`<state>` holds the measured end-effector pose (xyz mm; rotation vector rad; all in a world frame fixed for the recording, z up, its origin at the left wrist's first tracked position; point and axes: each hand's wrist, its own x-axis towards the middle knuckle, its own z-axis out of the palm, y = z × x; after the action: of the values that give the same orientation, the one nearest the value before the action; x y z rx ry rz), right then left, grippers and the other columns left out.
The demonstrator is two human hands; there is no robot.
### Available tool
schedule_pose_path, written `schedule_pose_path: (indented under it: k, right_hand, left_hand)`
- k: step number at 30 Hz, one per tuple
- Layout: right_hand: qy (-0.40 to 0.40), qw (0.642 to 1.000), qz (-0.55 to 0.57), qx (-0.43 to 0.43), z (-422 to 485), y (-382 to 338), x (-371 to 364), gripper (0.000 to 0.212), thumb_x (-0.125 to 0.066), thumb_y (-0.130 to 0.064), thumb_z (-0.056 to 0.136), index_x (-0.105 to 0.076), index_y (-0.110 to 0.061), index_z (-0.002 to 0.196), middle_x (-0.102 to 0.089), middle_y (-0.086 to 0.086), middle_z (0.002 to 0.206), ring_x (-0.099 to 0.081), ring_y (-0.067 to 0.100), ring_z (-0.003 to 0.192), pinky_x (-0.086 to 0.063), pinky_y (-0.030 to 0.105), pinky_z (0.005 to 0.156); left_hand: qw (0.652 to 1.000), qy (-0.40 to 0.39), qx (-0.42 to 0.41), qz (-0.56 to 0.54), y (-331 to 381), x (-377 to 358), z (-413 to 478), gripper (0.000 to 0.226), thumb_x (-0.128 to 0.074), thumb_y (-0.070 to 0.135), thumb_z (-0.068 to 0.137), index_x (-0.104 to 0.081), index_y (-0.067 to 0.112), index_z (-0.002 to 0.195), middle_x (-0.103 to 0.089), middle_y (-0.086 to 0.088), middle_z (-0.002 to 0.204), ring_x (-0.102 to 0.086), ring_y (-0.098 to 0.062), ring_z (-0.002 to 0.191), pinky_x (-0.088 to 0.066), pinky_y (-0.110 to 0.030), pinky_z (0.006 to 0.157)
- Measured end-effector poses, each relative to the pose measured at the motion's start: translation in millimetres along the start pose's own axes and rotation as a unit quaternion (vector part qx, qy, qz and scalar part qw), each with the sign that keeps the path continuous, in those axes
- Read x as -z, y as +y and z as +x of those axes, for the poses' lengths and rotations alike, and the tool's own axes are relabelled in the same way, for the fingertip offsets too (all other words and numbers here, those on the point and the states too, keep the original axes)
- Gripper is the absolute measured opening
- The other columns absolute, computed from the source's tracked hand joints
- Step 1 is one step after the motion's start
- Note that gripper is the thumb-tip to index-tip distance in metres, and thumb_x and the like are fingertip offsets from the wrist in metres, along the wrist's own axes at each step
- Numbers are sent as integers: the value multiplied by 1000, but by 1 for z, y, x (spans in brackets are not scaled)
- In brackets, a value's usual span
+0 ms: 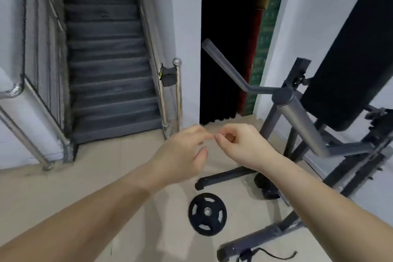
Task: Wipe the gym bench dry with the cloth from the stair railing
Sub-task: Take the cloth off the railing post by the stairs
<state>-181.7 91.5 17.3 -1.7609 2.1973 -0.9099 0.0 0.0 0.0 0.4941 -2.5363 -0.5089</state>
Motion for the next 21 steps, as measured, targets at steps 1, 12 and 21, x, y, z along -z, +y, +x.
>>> schedule_pose_path:
  k: [1, 12, 21]
  right_hand:
    - [-16, 1000, 13, 5, 16, -5, -17, 23, -55, -42, 97, -65, -36, 77, -65, -10, 70, -62, 11, 69, -56, 40, 68]
    - [-43, 987, 140, -72, 249, -77, -197, 14, -60, -18, 99, -73, -15, 96, -67, -2, 78, -69, 24, 75, -47, 13, 59]
    - [-15, 912, 307, -273, 425, -54, -231, 19, -55, -23, 103, -70, -12, 109, -74, 9, 95, -71, 24, 74, -61, 47, 77]
  left_hand:
    - [1000, 8, 12, 4, -17, 6, -7, 36, -57, 22, 93, -67, 21, 127, -63, 9, 115, -62, -11, 101, -54, -40, 88]
    - [976, 9, 217, 33, -289, 89, 5, 43, -61, 24, 96, -59, 24, 139, -57, 15, 119, -61, -14, 102, -45, -23, 96]
    - [961, -30, 259, -89, -454, 82, 127, 43, -62, 25, 92, -56, 24, 135, -61, 4, 123, -62, -11, 102, -45, -23, 81]
